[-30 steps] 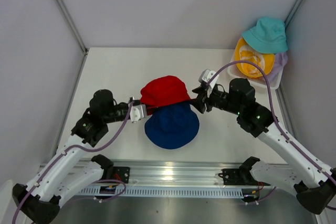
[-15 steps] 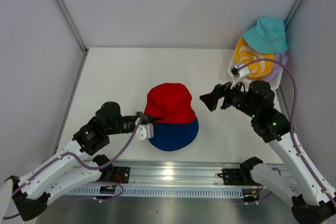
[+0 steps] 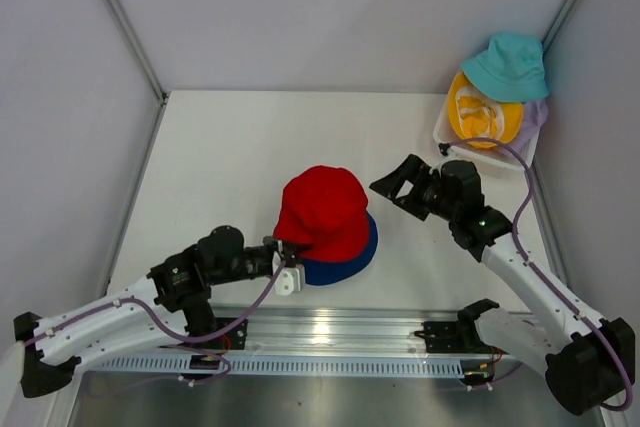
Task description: Stack the hats
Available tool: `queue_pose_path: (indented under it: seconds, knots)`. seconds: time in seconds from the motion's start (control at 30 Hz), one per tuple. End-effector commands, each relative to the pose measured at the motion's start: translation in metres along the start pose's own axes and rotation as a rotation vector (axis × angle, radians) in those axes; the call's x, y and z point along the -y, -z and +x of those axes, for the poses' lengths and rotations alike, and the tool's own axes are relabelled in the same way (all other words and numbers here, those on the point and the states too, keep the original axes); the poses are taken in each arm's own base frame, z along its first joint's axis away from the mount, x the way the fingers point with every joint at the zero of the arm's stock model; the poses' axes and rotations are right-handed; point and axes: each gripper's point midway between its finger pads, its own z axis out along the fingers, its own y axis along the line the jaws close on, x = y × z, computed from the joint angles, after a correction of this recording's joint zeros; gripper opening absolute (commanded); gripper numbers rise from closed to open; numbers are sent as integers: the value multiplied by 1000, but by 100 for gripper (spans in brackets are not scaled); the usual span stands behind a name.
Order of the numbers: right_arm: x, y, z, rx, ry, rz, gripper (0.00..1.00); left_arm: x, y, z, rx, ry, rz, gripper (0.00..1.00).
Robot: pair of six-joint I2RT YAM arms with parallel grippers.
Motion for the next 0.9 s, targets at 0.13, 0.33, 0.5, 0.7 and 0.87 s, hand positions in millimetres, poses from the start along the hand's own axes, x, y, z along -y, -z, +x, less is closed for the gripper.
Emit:
queue_pose_path:
  seconds: [0.13, 0.33, 0.5, 0.7, 0.87]
  knots:
    - [-34, -1, -36, 133, -11, -69, 99, 23, 0, 0, -9, 75, 44, 11]
    - [-34, -12, -38, 114, -5, -66, 99, 16, 8, -24, 42, 187, 39, 40]
    - [-33, -19, -37, 101, 17, -64, 100, 0, 27, -48, 114, 295, -31, 100]
    - [-29, -12, -35, 95, 37, -40, 100, -83, 63, -31, -15, 623, -515, 99]
    - [-24, -1, -29, 109, -14, -67, 99, -126, 109, -4, -45, 1005, -918, 100]
